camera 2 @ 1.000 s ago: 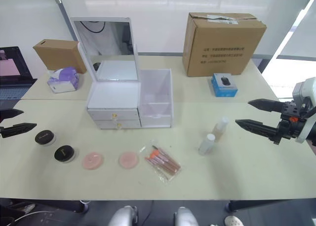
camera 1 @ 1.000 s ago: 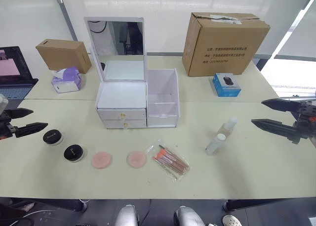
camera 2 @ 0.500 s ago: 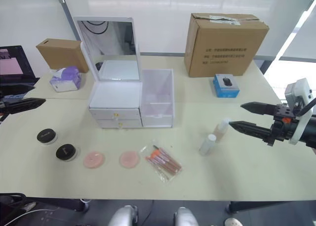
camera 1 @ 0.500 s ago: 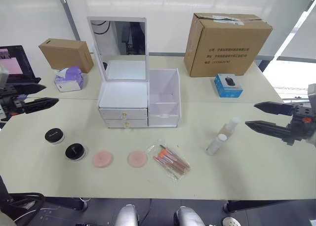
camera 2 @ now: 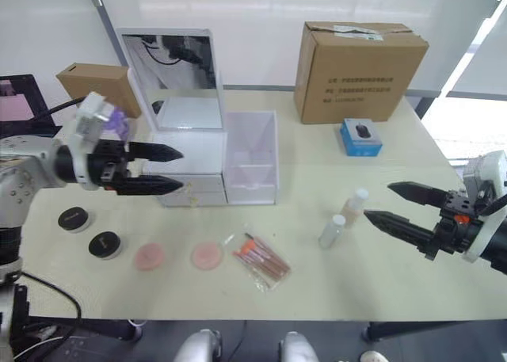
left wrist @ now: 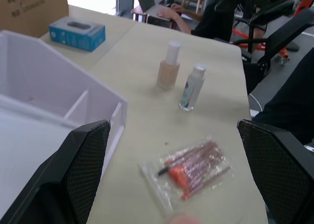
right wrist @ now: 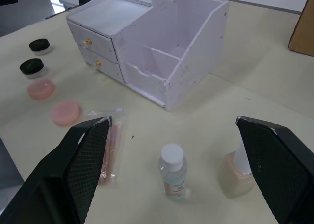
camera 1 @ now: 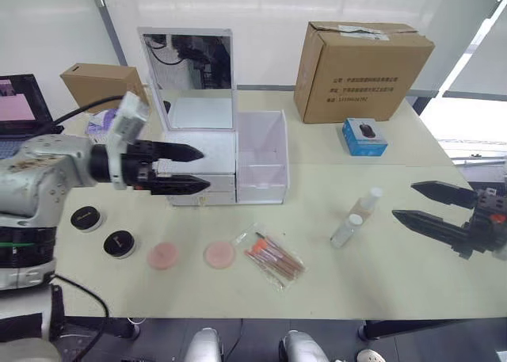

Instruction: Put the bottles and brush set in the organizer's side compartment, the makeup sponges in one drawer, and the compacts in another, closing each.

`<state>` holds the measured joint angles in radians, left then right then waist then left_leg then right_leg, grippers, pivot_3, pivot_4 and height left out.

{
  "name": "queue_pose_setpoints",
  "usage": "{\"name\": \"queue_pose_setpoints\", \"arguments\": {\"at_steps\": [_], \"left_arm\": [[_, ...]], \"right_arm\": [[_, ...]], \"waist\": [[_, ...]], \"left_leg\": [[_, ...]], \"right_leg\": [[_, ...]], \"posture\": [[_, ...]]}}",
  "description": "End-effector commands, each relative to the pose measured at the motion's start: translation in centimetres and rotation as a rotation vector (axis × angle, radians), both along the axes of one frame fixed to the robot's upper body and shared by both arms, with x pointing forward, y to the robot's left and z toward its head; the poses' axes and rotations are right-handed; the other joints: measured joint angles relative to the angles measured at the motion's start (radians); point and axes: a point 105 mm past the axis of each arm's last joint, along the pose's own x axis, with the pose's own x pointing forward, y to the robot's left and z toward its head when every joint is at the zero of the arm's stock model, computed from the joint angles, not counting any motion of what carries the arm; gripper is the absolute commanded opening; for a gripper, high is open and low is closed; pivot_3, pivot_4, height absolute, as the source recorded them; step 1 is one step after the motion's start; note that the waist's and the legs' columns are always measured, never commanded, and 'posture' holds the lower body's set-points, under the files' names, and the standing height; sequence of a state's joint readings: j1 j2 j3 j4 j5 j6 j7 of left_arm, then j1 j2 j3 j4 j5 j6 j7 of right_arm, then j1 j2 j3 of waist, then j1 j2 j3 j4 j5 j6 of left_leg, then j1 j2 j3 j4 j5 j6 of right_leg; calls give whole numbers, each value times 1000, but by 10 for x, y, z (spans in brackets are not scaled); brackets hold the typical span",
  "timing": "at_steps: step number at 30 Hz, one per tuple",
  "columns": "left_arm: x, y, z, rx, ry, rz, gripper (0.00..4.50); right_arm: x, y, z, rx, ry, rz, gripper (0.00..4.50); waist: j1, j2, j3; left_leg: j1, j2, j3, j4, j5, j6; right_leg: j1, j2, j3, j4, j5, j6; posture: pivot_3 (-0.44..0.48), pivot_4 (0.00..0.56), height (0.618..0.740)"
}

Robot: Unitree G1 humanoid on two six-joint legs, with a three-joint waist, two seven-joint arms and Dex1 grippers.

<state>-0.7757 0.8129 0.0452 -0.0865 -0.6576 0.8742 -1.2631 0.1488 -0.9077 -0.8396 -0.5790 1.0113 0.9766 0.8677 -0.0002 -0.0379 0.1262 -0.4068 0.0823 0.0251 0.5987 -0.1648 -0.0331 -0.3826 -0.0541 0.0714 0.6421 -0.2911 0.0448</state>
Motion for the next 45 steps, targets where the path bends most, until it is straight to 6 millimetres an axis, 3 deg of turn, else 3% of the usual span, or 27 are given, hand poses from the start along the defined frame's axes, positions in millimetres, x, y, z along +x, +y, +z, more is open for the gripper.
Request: {"name": "queue_pose_setpoints", "arguments": {"at_steps": [1, 7, 13, 19, 27, 42, 45], "left_arm": [[-7, -32, 13, -10, -57, -81, 4448], [-12, -45, 18, -4, -43, -147, 4448], [-14, -43, 15, 22, -28, -154, 4448], [-18, -41, 3, 27, -25, -95, 4448], [-19, -36, 3, 3, -25, -34, 4448], [-21, -32, -4, 16, -15, 10, 4448], [-23, -33, -7, 24, -8, 0, 4500]], "right_arm": [[-15, 3, -1, -8, -35, -73, 4500], [-23, -2, -13, -8, -29, -187, 4500], [-6, -14, -24, 5, -6, -285, 4500], [46, -24, -27, -61, -70, -371, 4500], [87, -22, -38, -126, -76, -350, 4500], [106, -8, -62, -91, -42, -301, 4500], [108, -5, -64, -65, -37, -295, 3869]], "waist": [[3, 0, 0], [-18, 2, -1], [-18, 2, -1], [-21, 4, 0], [-13, 5, 0], [-13, 5, 0], [-13, 5, 0]], "left_leg": [[0, -1, 0, 1, 0, 0], [1, -2, -6, 0, 0, 0], [1, -3, -11, 0, 0, 0], [1, -5, -11, 0, 0, 0], [0, -5, -14, 0, 0, 0], [1, -5, -15, -1, 0, 0], [1, -6, -14, -1, 0, 0]], "right_leg": [[0, 0, 0, 0, 0, 0], [0, 2, 2, 0, 0, 0], [0, 4, 3, -1, 0, -1], [0, 4, 5, -1, 0, -1], [-1, 9, 11, 0, -1, -2], [-2, 12, 16, 0, -1, -1], [-2, 12, 17, 0, -1, -1]], "posture": [[0, 150, 740], [0, 150, 740], [0, 150, 740], [0, 150, 740], [0, 150, 740], [0, 150, 740], [0, 150, 740]]}}
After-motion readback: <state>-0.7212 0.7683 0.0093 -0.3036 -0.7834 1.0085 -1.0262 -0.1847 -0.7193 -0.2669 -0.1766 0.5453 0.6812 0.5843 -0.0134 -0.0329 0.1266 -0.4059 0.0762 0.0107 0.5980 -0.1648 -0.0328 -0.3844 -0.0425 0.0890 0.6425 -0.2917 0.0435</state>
